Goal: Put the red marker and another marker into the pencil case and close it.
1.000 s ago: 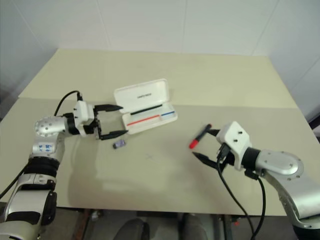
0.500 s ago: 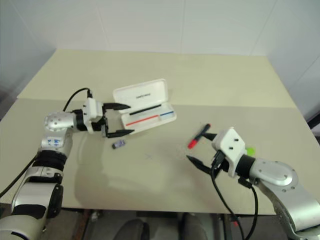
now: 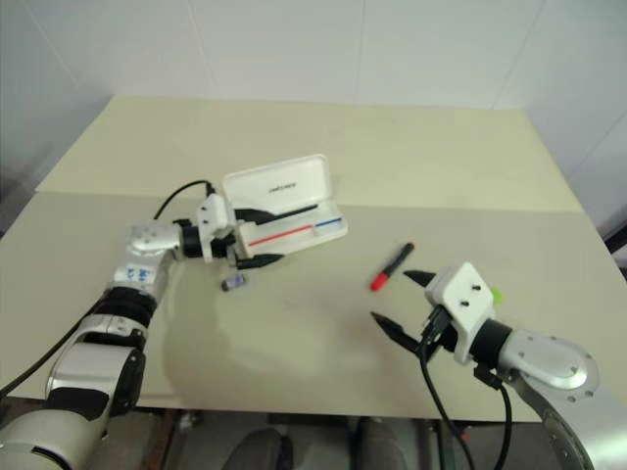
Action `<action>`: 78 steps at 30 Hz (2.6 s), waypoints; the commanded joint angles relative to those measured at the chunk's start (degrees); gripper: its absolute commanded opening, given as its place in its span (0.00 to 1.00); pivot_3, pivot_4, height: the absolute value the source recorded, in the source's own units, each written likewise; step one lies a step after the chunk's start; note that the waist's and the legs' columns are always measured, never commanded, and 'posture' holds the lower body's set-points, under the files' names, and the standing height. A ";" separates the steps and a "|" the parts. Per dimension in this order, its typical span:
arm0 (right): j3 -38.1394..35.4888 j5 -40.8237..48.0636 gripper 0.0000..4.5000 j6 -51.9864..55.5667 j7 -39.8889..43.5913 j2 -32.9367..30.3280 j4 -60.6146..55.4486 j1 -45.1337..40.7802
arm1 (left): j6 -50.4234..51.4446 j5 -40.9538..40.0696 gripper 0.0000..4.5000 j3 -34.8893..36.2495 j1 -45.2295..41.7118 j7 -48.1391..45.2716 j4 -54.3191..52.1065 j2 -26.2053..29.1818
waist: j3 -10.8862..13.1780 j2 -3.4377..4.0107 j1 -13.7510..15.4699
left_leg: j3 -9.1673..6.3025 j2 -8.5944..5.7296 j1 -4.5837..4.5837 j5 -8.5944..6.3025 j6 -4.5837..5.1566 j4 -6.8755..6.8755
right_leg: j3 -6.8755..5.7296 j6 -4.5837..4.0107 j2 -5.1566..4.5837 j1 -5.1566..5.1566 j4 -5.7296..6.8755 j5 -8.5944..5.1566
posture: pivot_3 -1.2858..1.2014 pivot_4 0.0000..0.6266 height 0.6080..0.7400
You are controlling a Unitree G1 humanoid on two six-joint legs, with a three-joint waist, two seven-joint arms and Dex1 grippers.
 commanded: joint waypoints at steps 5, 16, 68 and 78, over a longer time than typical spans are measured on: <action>-2.24 -0.45 1.00 -0.50 -3.45 0.88 -3.88 2.77 | 1.65 3.31 1.00 -1.94 -3.64 -0.18 3.71 0.61 | 0.01 -0.01 -0.13 | 0.01 0.02 0.01 0.00 0.00 0.00 | 0.01 0.00 0.02 -0.01 0.03 0.00 | 0.52 0.24 1.00; -2.72 -1.39 1.00 -0.79 -6.39 1.69 -6.12 6.48 | 3.81 10.91 1.00 -5.51 -7.62 4.62 8.79 1.11 | 0.01 -0.01 0.00 | 0.00 0.01 0.00 0.01 0.02 -0.01 | 0.01 0.00 0.02 0.00 0.00 0.00 | 0.52 0.24 1.00; -10.22 1.76 1.00 -0.55 -0.31 -1.68 -3.49 8.52 | 25.33 1.72 0.44 -2.16 7.93 -0.14 -33.77 4.16 | 0.02 -0.03 0.04 | -0.03 0.02 0.00 0.03 0.04 0.00 | 0.07 -0.01 0.01 0.01 0.04 0.00 | 0.52 0.24 1.00; -17.61 5.02 1.00 -5.84 8.67 -1.20 -4.95 18.63 | 36.69 -2.60 0.44 -4.21 13.66 -2.78 -46.92 5.75 | 0.01 -0.02 -0.07 | -0.04 0.03 0.09 0.04 0.06 0.02 | 0.15 -0.03 0.03 0.01 0.20 -0.01 | 0.52 0.24 1.00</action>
